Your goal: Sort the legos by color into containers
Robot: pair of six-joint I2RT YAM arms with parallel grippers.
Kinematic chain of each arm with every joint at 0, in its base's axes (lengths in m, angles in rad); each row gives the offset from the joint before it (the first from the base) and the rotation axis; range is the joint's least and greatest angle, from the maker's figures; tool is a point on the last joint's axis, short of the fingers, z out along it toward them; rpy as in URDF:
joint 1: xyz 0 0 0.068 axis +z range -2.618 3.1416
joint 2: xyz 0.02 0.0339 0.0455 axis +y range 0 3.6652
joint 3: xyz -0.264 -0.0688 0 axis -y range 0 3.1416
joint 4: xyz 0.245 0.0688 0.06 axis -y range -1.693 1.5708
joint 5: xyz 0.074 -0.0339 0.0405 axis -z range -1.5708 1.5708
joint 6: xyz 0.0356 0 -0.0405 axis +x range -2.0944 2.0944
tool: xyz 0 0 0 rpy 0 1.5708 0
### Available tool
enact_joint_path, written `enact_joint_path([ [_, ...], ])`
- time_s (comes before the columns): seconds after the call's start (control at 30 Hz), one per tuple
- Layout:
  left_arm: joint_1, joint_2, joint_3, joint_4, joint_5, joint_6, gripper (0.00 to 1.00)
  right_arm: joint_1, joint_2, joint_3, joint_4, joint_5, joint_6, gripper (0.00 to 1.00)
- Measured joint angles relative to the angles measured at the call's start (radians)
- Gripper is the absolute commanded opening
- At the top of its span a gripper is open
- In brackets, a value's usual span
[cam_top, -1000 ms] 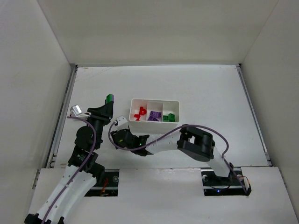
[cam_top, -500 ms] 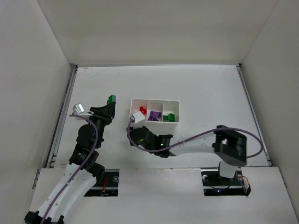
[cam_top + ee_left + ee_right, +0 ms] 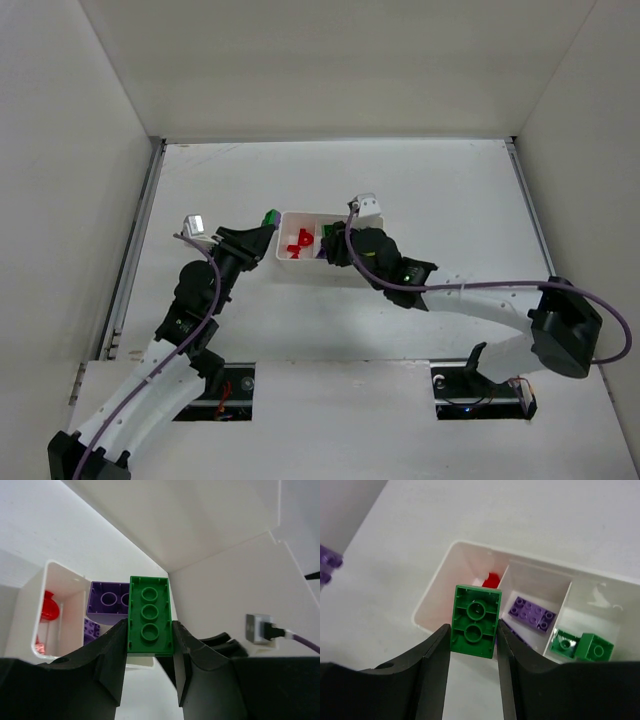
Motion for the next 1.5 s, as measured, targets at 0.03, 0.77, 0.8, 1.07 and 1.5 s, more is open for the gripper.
enact_joint_path([
  [0.03,-0.003,0.000,0.000,0.009,0.013,-0.008,0.22,-0.001,-0.007,-0.012,-0.008,-0.012,0.000,0.28],
  [0.77,-0.018,0.167,-0.025,0.104,0.148,-0.098,0.23,-0.232,-0.209,-0.166,-0.107,-0.158,0.090,0.37],
  [0.8,-0.020,0.174,-0.025,0.115,0.151,-0.100,0.23,-0.233,-0.201,-0.166,-0.114,-0.158,0.090,0.43],
  [1.07,-0.051,0.211,-0.025,0.179,0.164,-0.122,0.23,-0.238,-0.177,-0.158,-0.123,-0.158,0.085,0.72],
  [1.5,-0.084,0.191,-0.017,0.167,0.211,-0.208,0.22,-0.094,-0.332,-0.202,0.011,-0.295,-0.041,0.73],
])
